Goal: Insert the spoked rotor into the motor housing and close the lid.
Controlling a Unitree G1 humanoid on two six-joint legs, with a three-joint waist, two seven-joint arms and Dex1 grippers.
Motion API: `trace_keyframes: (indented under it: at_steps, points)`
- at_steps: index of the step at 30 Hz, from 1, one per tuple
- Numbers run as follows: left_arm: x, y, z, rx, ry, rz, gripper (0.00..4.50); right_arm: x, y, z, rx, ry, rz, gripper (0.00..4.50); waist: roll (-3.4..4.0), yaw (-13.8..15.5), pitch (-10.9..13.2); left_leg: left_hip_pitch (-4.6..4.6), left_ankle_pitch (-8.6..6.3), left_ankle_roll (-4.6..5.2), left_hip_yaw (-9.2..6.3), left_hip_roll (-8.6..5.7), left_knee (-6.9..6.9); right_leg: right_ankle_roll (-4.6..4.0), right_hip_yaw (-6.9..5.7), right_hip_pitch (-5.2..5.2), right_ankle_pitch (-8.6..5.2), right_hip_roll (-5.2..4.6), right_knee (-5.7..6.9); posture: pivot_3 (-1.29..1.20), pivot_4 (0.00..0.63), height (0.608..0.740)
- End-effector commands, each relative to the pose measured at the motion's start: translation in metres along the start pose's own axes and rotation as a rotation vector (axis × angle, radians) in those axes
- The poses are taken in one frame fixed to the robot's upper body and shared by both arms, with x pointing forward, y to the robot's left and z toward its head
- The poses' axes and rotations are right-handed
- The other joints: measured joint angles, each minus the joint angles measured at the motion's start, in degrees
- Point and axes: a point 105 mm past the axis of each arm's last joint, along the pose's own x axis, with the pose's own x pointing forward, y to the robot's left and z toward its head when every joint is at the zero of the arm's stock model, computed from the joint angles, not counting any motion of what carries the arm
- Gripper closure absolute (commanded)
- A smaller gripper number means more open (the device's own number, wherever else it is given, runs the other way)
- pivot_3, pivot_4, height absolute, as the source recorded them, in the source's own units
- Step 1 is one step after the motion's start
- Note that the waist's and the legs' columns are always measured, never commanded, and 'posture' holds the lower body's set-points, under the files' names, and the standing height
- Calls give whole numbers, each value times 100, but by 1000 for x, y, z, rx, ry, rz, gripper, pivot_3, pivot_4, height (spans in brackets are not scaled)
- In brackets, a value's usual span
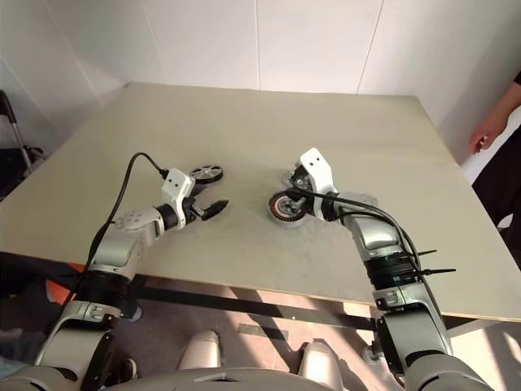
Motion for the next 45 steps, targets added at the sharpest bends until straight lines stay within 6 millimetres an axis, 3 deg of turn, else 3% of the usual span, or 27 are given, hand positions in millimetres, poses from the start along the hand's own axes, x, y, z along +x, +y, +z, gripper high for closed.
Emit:
trace_keyframes:
  at_steps: [1, 4, 8, 11, 15, 20, 22, 32, 45]
  points:
    - [-2, 4, 16, 23, -50, 12, 0, -7, 5, 28, -59, -75, 18, 4458, 0, 1, 0, 1, 0, 0, 0, 0, -3, 0, 0, 0, 0, 0, -2, 0, 0, 740]
    - [-2, 4, 16, 22, -50, 12, 0, -6, 12, 15, -50, -39, 37, 4458, 0, 2, 0, 1, 0, 0, 0, 0, -4, 0, 0, 0, 0, 0, -3, 0, 0, 740]
    - [-3, 5, 16, 22, -52, 15, 0, 4, 19, -26, 11, 72, 48, 4458, 0, 4, 0, 2, 1, -2, 0, 0, -4, 0, 0, 3, 0, -1, -3, 0, 0, 740]
    - [-3, 5, 17, 24, -53, 16, 0, 9, 16, -46, 36, 121, 21, 4458, -3, -10, -4, 7, 2, -2, 1, -2, -3, 0, 2, 3, 0, -2, -1, 0, 0, 740]
    - [-4, 6, 17, 25, -53, 19, 0, 7, 12, -19, 28, 32, 22, 4458, -5, -11, -6, 41, 2, -4, 1, -2, -6, 2, 4, 32, -1, -1, 0, 0, 0, 740]
    - [-8, 11, 18, -13, -70, 45, 0, -10, 9, 33, -12, -122, 43, 4458, -2, -7, -3, 30, 2, -4, 1, -2, -6, 1, 4, 24, -1, -1, -1, 0, 0, 740]
    - [-11, 17, 17, -40, -76, 75, 0, -13, 7, 41, -23, -142, 39, 4458, -3, -6, -3, 20, 2, -4, 1, -2, -8, 1, 4, 12, 0, 0, -1, 0, 0, 740]
    - [-21, 65, -2, -405, -72, 354, 0, -14, 2, 39, -18, -130, 12, 4458, -3, -1, -3, 20, 4, -8, 2, 0, -15, 0, 3, 10, -1, 4, -3, 0, 0, 740]
    - [13, 51, 8, -889, -215, 263, 0, -15, 1, 38, -10, -126, 7, 4458, -8, 14, -1, 16, 4, -8, 1, -3, -15, 0, 1, 11, 0, 1, -10, 0, 0, 740]
